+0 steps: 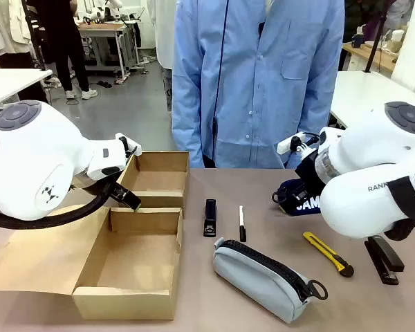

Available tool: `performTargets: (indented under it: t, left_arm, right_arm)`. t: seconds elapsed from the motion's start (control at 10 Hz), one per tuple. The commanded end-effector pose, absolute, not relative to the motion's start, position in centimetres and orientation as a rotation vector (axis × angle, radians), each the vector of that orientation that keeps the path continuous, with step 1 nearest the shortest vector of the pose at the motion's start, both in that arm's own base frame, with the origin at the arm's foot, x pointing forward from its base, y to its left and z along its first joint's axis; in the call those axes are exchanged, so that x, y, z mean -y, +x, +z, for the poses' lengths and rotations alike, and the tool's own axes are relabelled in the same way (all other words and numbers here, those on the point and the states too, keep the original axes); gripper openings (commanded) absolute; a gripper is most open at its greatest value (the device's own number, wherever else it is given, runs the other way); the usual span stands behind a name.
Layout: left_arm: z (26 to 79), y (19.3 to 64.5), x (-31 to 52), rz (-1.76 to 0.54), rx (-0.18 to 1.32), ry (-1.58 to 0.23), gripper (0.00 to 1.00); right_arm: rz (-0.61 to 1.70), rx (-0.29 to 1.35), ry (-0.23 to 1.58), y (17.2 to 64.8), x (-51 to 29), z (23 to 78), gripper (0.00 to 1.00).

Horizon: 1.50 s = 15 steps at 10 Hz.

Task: Place items inside the box.
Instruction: Pick up a Pencil pouch or Stapler and place it inside the Mailer Box closest to the robot.

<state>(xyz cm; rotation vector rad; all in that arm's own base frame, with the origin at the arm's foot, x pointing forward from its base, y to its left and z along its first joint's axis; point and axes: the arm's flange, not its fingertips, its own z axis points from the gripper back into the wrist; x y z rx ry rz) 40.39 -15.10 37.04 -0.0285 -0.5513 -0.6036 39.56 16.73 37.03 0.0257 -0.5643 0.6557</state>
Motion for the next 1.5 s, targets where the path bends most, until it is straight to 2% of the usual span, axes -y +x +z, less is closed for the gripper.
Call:
performTargets:
  t: [0.0,1.4]
  left_arm:
    - [37.04,40.39,15.11,-0.604,0.551,-0.029,1.00]
    - [37.04,40.39,15.11,-0.604,0.551,-0.029,1.00]
  right_arm:
    - [0.656,0.564,0.026,39.56,-16.73,37.03,1.00]
    - [0.656,0.564,0.026,39.56,-16.73,37.03,1.00]
